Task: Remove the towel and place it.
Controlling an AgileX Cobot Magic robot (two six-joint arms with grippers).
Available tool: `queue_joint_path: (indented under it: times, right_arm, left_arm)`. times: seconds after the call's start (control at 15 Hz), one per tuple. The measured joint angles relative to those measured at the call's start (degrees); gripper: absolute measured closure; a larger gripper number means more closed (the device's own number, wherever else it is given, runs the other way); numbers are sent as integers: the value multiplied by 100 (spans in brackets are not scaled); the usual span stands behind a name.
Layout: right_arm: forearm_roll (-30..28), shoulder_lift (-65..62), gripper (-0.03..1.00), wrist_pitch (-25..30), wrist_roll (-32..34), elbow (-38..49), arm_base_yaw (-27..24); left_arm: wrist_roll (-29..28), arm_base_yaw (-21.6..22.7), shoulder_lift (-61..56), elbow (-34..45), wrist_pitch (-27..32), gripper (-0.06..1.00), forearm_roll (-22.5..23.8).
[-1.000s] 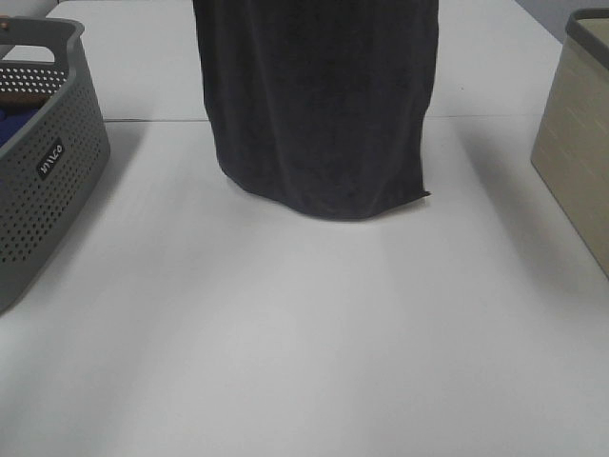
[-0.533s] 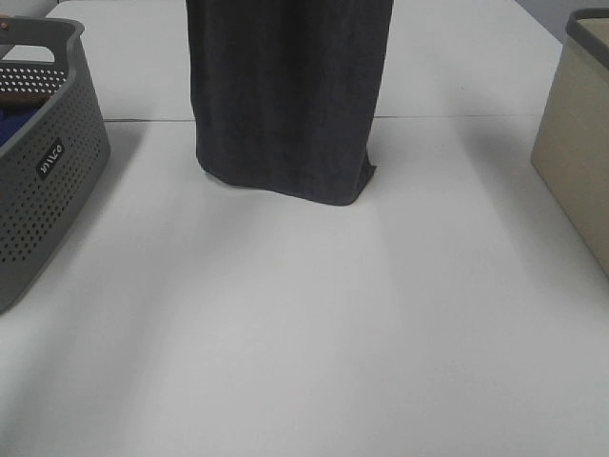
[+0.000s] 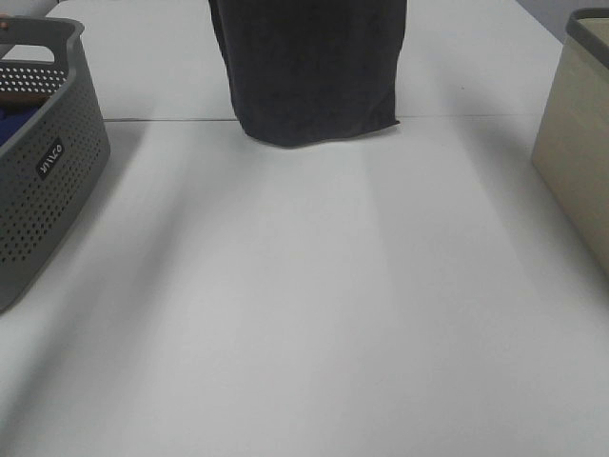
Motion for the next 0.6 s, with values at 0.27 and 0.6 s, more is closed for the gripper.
queue_joint_path:
  times: [0.27,0.6]
  right_arm:
    - [63,143,96,0,0,-6,-6]
    - [212,149,96,52,0,-6,-6]
  left_arm:
    - [0,11,0,-6,212,94,57]
    - [0,11,0,-11,756,94,80]
